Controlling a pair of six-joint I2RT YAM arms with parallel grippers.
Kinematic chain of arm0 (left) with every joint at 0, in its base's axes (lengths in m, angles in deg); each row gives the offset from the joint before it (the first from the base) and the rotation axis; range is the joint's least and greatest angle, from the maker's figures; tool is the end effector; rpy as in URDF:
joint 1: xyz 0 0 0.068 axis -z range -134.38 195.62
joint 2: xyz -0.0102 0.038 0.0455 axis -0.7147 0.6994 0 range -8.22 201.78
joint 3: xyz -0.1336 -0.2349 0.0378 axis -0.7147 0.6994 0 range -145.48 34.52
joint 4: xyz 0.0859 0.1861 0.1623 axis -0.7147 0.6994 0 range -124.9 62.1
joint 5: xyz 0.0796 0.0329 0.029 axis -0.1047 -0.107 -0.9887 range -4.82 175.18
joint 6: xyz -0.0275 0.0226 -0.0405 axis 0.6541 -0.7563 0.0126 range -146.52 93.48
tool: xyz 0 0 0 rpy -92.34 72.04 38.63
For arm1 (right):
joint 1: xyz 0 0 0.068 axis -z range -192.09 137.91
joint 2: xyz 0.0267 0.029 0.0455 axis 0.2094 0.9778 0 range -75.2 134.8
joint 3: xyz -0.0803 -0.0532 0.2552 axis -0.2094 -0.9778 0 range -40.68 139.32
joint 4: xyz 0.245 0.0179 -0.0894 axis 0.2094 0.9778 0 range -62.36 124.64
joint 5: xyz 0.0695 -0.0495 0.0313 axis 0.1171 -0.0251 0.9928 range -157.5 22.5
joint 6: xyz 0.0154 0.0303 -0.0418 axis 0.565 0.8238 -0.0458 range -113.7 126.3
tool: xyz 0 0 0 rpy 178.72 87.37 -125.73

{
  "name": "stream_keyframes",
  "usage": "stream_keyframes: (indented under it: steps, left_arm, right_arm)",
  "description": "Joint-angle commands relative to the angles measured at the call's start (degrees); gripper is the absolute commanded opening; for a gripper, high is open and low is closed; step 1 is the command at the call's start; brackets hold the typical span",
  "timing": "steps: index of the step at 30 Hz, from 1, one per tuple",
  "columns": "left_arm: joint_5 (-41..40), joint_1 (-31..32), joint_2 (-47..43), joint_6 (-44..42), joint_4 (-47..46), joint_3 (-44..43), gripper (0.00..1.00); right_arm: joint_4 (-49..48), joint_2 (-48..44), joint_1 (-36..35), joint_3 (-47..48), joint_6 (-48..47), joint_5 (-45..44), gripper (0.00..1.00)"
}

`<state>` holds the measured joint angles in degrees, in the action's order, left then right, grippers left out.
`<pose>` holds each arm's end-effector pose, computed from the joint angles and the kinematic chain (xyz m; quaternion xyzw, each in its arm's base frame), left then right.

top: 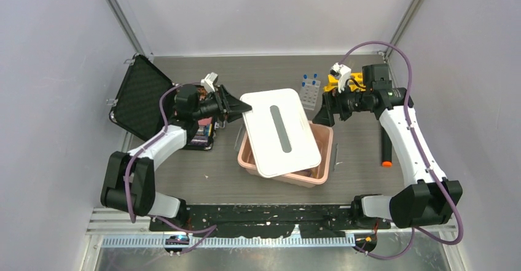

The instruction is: Organize the chemistry lab equipment

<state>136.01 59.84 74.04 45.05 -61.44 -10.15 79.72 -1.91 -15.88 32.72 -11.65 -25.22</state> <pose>0.2936 -0.1029 0.2547 -0.0953 0.7426 -0.6335 0.1951 0.2487 0.0405 0.3477 -0.2817 0.8438 0.3009 0.3436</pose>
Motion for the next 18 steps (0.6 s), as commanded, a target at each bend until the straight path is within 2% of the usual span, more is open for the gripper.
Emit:
stream_keyframes:
  steps: [1,7,11,15,18]
  left_arm:
    - [4.3,0.5,-6.2,-13.4,12.0,-2.7,0.49]
    - [3.8,0.5,-12.5,-47.7,51.3,-11.0,0.63]
    - [0.3,0.5,-12.3,-69.1,72.8,-16.4,0.79]
    - [-5.0,0.5,-9.1,-90.6,89.5,-22.8,0.86]
    - [-11.5,0.4,-6.8,-103.3,95.9,-28.3,0.86]
  right_arm:
    - [1.4,0.8,-0.8,0.9,-2.8,0.1,0.89]
    - [5.7,0.0,-0.7,2.8,-4.5,-4.5,0.9]
    - [7.6,-1.6,0.1,2.0,-1.9,-5.5,0.98]
    - [10.1,-2.4,2.4,0.4,1.2,-3.7,0.97]
    - [10.8,-4.2,4.9,-2.8,3.2,-2.6,0.95]
